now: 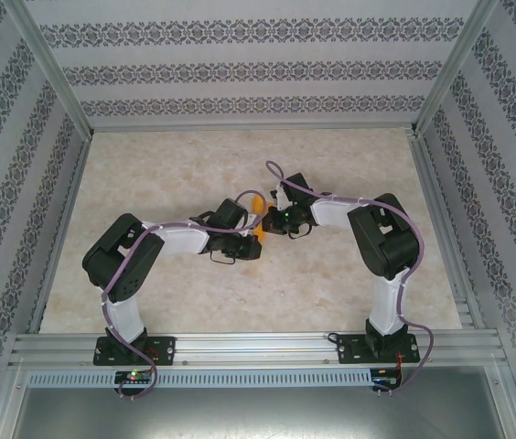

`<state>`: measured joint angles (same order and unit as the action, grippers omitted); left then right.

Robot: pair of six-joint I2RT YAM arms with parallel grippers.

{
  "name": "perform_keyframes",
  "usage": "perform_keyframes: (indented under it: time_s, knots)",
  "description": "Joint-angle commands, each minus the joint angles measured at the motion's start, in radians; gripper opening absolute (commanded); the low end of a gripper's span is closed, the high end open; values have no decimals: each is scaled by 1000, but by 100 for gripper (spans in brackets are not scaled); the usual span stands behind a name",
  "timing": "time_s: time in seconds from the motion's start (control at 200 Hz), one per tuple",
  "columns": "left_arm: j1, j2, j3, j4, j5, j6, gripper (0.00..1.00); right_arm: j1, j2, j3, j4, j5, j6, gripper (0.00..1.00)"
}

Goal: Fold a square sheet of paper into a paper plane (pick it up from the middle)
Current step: Fold the wing for the fifth time at the center of the table.

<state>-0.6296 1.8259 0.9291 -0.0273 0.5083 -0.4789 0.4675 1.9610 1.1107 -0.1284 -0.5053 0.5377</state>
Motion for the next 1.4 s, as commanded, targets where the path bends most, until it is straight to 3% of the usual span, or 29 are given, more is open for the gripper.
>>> perform_keyframes:
  time_s: [0.0, 0.35, 0.555, 0.759, 0.944, 1.394]
  knots:
    - [-24, 33, -28, -5, -7, 14, 11, 4, 47, -9, -78, 77, -27, 3]
    - [-33, 65, -47, -1, -17, 24, 11, 4, 54, -5, -84, 88, -26, 3]
    - [-32, -54, -26, 38, 19, -32, 13, 6, 59, -8, -77, 82, -23, 3]
    - [-21, -126, -5, 29, -17, -41, 14, 7, 53, -14, -70, 75, -22, 3]
    - [-10, -94, -18, 2, -71, -28, 14, 5, 45, -23, -62, 67, -23, 3]
    - [-14, -15, -50, 69, 13, -45, 13, 2, 44, -11, -75, 70, -22, 3]
